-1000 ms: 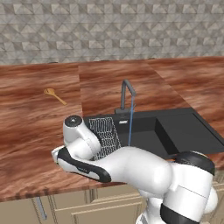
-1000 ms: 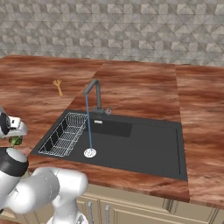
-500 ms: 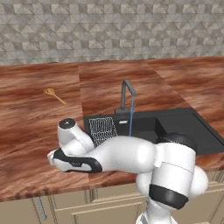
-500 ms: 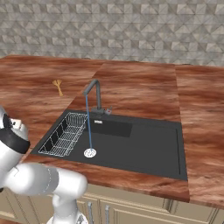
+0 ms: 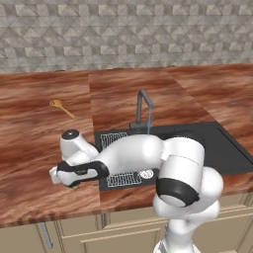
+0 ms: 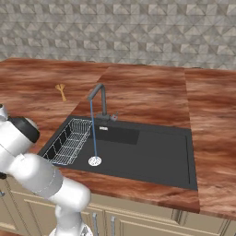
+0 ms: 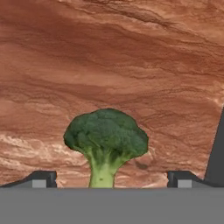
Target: Turn on the sink faucet. Then move the broccoli from the counter to the sink. Turn off the sink. Move the vegetable from the sink to the pot next to the stove. Finally move the pot to the front right burner.
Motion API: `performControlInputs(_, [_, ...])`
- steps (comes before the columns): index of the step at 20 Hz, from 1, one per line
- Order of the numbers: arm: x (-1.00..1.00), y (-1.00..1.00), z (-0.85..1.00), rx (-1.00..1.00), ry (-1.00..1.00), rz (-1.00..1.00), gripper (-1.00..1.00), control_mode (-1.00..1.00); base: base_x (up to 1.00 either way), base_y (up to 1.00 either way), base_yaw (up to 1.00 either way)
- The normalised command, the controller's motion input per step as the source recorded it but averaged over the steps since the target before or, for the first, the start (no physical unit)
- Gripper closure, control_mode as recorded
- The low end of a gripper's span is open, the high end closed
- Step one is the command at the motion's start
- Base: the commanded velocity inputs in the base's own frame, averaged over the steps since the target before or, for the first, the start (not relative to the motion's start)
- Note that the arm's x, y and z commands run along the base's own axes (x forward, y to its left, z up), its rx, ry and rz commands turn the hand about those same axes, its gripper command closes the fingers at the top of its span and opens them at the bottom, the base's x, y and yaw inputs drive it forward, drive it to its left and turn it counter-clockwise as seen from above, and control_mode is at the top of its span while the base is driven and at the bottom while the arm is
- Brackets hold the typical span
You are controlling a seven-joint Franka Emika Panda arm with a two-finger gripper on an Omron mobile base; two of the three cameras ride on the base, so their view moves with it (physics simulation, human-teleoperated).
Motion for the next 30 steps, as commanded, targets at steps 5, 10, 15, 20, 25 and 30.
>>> performControlInputs(5, [0.18,0.02,-0.13,-0.02,0.03,0.00,-1.00,-1.00,0.00,0.00,0.00])
performControlInputs(10, [0.09,0.09,-0.31,-0.04,0.05,0.00,-1.00,-1.00,0.00,0.00,0.00])
performControlInputs(15, [0.07,0.13,-0.34,-0.05,0.05,0.00,-1.00,-1.00,0.00,0.00,0.00])
performControlInputs(20, [0.04,0.15,-0.32,-0.03,0.03,0.00,-1.00,-1.00,0.00,0.00,0.00])
performControlInputs(25, [0.00,0.05,-0.27,0.00,0.03,0.00,-1.00,-1.00,0.00,0.00,0.00])
performControlInputs(30, [0.00,0.15,-0.28,-0.01,0.02,0.00,1.00,-1.00,0.00,0.00,0.00])
